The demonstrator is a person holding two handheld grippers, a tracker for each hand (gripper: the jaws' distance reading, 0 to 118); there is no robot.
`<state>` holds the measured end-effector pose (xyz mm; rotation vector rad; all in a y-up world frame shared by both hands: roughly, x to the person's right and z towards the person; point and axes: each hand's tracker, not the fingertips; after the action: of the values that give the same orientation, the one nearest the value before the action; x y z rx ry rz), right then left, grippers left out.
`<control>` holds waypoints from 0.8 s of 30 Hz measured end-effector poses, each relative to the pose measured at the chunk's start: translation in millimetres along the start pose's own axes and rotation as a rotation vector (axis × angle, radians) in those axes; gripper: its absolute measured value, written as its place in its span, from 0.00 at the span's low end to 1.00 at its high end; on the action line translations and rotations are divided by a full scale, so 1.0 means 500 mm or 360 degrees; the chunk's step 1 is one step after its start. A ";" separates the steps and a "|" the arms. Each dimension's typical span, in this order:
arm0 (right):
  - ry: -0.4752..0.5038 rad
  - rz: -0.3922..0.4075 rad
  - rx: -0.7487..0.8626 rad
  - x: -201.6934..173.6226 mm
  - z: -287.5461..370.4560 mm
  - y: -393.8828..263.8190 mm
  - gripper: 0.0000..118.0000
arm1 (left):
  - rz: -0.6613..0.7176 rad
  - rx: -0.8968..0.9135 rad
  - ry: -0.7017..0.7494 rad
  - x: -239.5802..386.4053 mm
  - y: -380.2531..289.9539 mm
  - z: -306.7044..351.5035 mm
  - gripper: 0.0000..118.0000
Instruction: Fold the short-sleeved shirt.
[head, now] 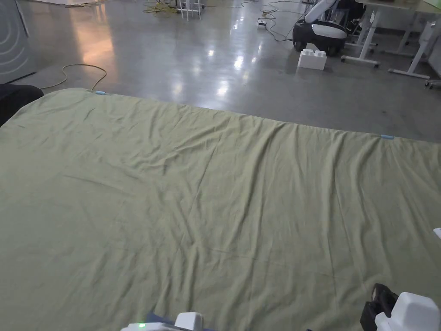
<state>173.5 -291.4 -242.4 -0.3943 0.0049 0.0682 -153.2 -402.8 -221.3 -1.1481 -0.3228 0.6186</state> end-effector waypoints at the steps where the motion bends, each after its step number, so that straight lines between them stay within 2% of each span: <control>1: 0.0002 0.0002 -0.0003 0.001 0.000 -0.001 0.02 | 0.0017 -0.0023 -0.0014 -0.001 -0.007 -0.013 0.14; 5: 0.0000 0.0006 -0.0007 0.004 0.004 -0.003 0.02 | 0.0086 0.0045 -0.0027 -0.017 -0.015 -0.008 0.14; 9: 0.0007 0.0002 -0.0015 0.004 0.002 -0.004 0.02 | -0.0003 0.0044 -0.0057 -0.018 -0.002 0.030 0.17; 10: 0.0009 0.0002 -0.0014 0.003 0.002 -0.003 0.02 | -0.0029 0.0076 -0.0058 -0.020 0.003 0.049 0.25; 11: 0.0011 0.0003 -0.0012 0.002 0.003 -0.001 0.02 | -0.0051 0.0130 -0.0082 -0.027 0.009 0.073 0.43; 12: 0.0015 0.0002 -0.0008 0.001 0.004 0.001 0.02 | -0.0056 0.0180 -0.0110 -0.036 0.016 0.098 0.56; 14: 0.0024 0.0005 -0.0004 0.000 0.004 0.005 0.02 | -0.0045 0.0267 -0.0145 -0.065 0.028 0.148 0.70; 20: 0.0046 0.0000 0.0003 -0.004 0.001 0.013 0.02 | 0.0085 0.0411 -0.0039 -0.222 0.054 0.257 0.72; 24: 0.0068 -0.0056 -0.0019 -0.007 0.000 0.012 0.02 | 0.0264 0.0323 -0.0148 -0.318 0.038 0.247 0.72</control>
<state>169.5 -286.2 -244.5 -0.4074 0.0396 0.0249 -350.8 -402.0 -179.4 -0.9585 -0.2390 0.8330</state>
